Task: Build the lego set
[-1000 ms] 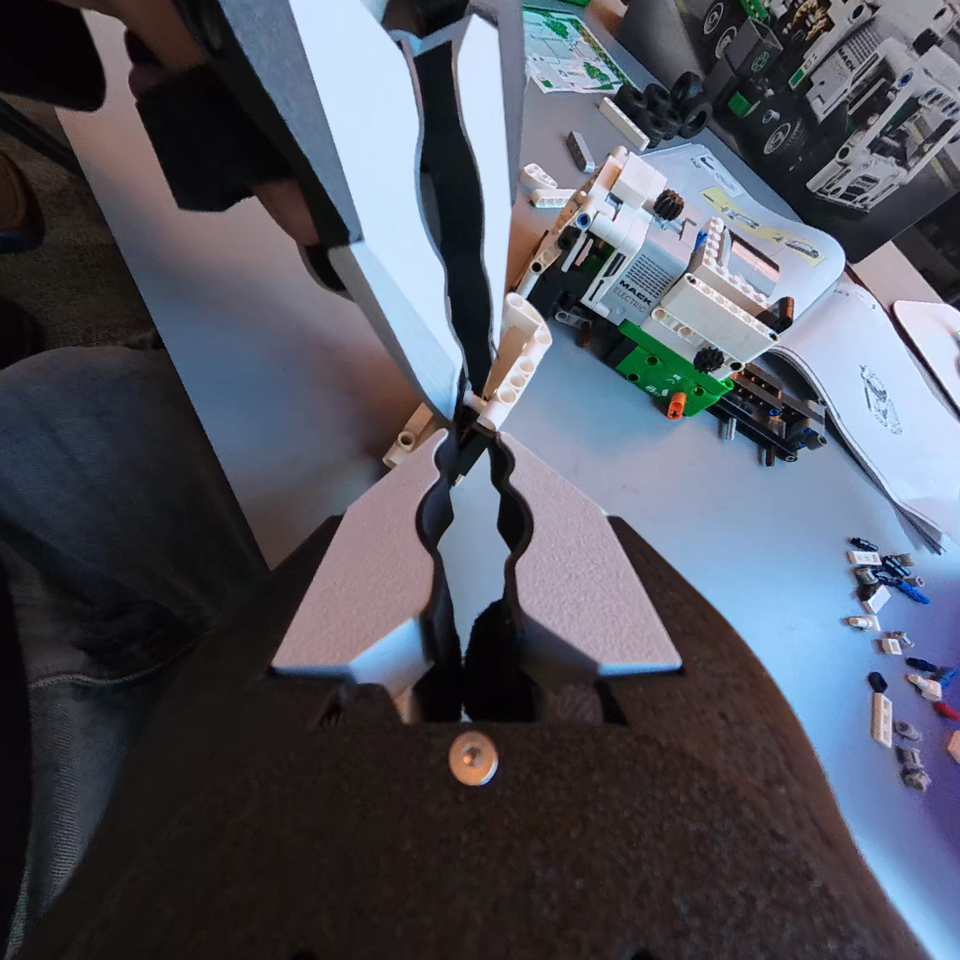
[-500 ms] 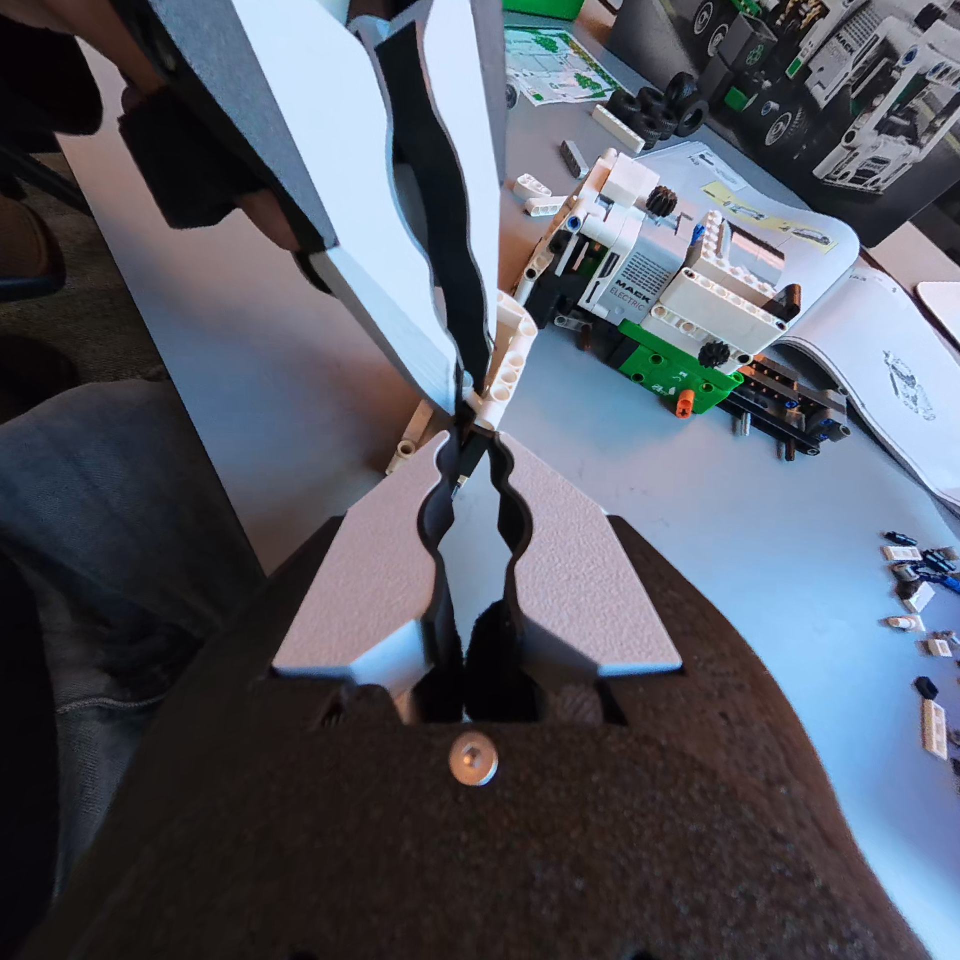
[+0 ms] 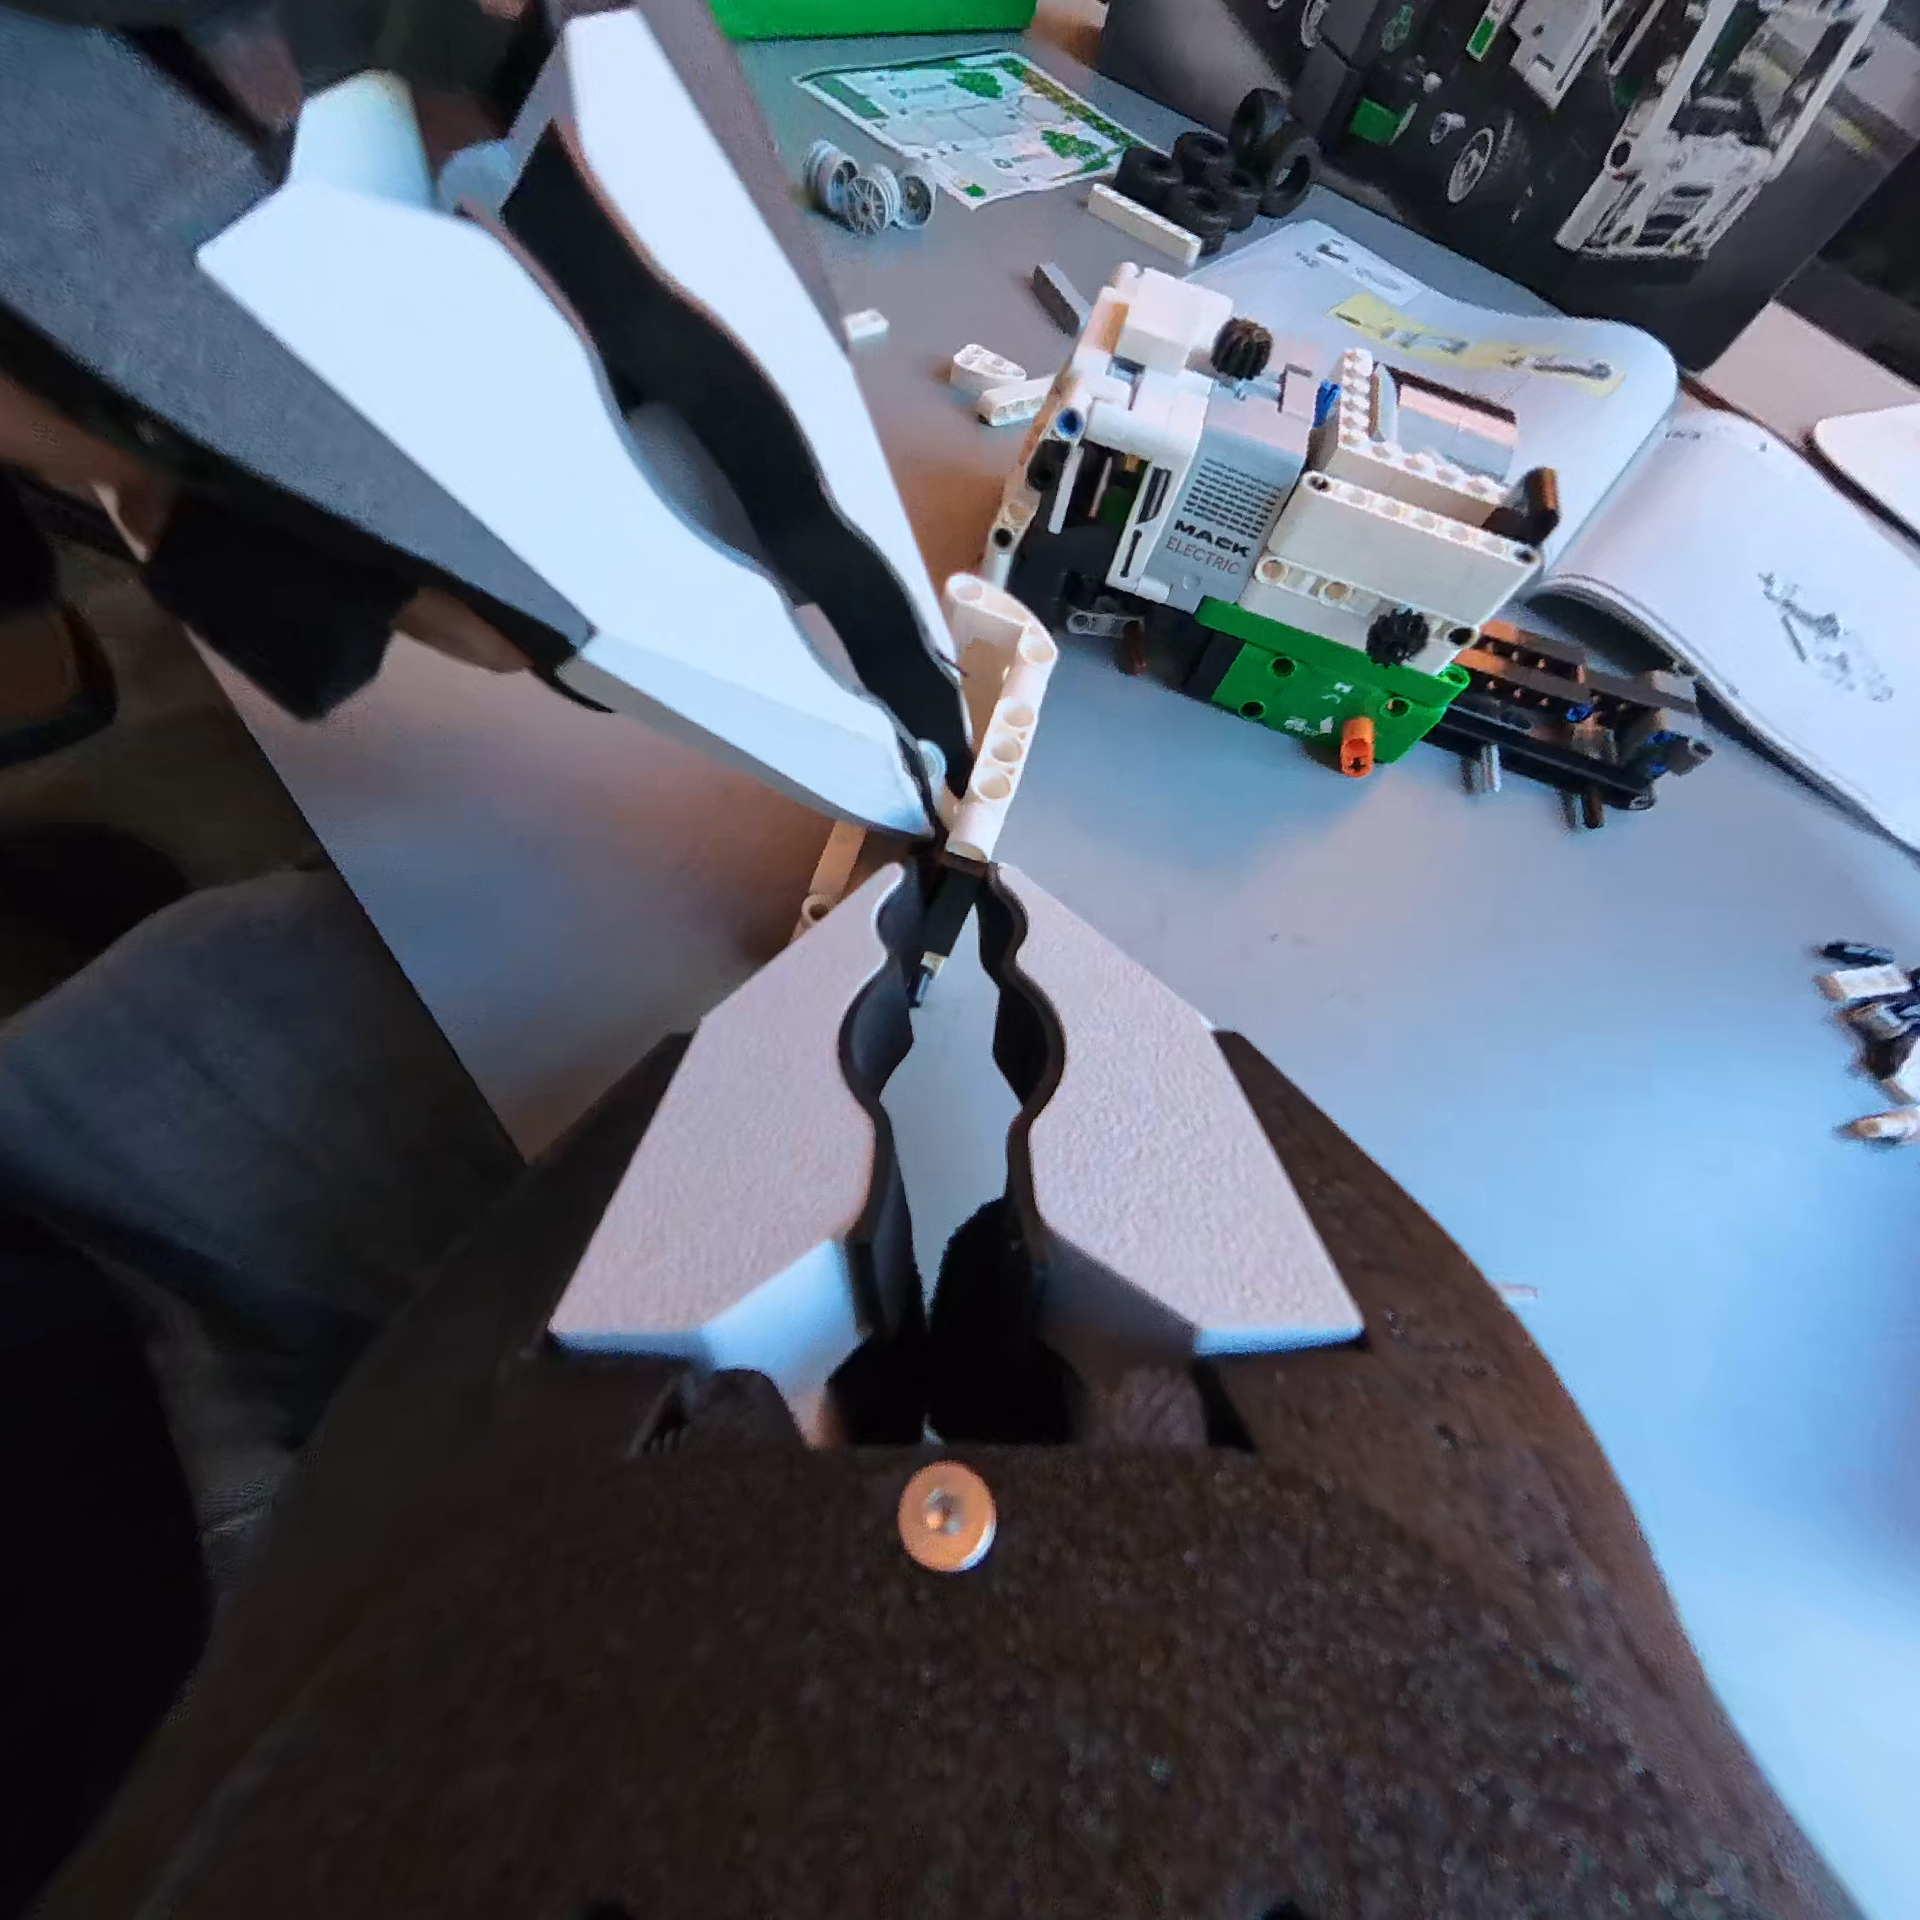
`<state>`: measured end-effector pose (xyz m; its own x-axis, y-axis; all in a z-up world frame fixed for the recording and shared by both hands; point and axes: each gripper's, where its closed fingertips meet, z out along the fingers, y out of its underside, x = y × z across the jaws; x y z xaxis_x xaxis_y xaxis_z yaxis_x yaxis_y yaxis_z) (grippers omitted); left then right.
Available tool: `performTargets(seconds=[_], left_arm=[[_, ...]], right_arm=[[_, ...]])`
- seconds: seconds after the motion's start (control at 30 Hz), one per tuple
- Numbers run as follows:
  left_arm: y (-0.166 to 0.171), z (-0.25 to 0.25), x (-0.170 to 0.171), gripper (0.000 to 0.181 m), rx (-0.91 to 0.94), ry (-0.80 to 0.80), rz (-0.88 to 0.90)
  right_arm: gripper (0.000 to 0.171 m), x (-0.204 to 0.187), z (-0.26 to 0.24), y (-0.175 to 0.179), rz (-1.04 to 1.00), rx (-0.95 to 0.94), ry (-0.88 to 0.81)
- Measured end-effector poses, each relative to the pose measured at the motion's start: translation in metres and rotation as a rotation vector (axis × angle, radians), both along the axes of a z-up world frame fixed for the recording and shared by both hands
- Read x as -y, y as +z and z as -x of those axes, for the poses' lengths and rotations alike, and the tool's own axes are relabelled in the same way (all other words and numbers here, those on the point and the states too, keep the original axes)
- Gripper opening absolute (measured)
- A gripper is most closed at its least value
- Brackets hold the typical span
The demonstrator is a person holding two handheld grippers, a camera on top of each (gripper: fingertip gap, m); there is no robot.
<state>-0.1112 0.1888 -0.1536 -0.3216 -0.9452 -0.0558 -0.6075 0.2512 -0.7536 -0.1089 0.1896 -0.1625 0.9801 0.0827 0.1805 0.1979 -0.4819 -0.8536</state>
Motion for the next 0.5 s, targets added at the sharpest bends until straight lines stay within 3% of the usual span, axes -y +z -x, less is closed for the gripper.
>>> performTargets(seconds=[0.03,0.5], left_arm=[[0.0001,-0.0008,0.0003,0.007,0.017,0.010,0.003],[-0.0053,-0.0044,-0.0018,0.007,0.195,0.133,-0.008]], right_arm=[[0.009,0.0002,-0.0005,-0.0001,-0.002,-0.014,-0.005],[0.009,0.0004,-0.0014,-0.0002,-0.022,-0.074,-0.032]])
